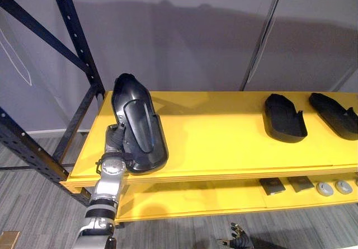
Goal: Walk over and take plastic housings, then place them on the shelf
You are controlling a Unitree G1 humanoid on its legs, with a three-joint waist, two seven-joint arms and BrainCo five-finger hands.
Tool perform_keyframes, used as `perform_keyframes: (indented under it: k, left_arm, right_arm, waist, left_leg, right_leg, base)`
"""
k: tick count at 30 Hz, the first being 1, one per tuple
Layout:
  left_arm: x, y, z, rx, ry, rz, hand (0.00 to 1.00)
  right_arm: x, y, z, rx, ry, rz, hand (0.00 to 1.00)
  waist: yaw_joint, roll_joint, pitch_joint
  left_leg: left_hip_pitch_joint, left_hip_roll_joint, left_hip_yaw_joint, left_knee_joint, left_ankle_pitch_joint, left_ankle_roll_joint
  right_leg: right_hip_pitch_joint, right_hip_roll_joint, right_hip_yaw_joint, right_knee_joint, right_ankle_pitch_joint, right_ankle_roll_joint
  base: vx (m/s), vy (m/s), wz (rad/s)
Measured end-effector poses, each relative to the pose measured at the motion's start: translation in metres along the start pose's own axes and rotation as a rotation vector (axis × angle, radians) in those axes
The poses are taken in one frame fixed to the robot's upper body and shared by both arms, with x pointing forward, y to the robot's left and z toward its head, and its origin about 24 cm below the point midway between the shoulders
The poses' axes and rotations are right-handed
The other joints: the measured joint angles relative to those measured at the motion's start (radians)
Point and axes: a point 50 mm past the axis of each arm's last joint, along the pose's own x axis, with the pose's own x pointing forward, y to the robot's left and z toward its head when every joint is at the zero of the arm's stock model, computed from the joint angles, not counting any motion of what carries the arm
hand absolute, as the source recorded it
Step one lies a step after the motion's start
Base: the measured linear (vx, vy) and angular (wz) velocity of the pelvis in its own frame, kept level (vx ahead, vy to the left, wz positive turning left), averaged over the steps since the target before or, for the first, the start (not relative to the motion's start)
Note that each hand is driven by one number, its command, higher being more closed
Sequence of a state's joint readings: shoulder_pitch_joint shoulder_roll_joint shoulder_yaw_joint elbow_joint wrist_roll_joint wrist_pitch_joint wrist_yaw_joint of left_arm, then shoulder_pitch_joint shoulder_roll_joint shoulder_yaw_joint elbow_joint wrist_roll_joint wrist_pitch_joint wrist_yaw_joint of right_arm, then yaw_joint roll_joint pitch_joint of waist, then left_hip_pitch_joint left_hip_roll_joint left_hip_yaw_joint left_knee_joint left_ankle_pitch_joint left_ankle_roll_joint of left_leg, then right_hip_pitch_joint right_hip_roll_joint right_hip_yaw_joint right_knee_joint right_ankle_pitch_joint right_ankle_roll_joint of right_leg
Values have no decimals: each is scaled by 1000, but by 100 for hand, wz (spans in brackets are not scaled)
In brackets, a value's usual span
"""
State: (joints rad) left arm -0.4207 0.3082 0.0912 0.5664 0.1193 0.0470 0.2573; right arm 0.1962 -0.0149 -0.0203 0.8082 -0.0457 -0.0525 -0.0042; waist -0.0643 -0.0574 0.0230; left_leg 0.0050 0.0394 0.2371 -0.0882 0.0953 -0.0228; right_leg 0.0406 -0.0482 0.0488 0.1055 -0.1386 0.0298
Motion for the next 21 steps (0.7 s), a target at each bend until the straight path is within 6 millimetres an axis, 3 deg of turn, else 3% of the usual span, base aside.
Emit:
perform_keyframes:
  k: [6, 7, 17, 21]
  left_arm:
    - [20, 5, 18, 20, -2, -7, 100]
    - [24, 8, 22, 23, -10, -1, 0]
    - [34, 2, 42, 45, -48, -49, 0]
    - [37, 11, 50, 36, -90, -38, 0]
  right_arm:
    - [3, 1, 4, -4, -7, 10, 0]
    - [4, 1, 6, -5, -12, 12, 0]
    - [6, -4, 15, -17, -54, 2, 0]
    - [6, -4, 16, -17, -61, 2, 0]
  waist:
    - [-11, -5, 23]
    - [-19, -6, 31]
    - [-42, -3, 64]
    - [-40, -7, 77]
  left_leg:
    - [-8, 13, 5, 1, 0, 0]
    - [-8, 18, 7, 1, 0, 0]
    - [-23, 27, 15, -4, -1, -2]
    - [-22, 24, 15, -4, -1, -3]
  right_leg:
    - [-8, 16, 25, -10, 10, -15]
    - [-10, 21, 27, -10, 12, -18]
    - [-44, 27, 55, -9, 29, -19]
    - [-45, 25, 59, -12, 30, -18]
  base:
    - [52, -30, -6]
    - [-29, -48, -11]
    - [-70, 3, -12]
    - [-68, 42, 0]
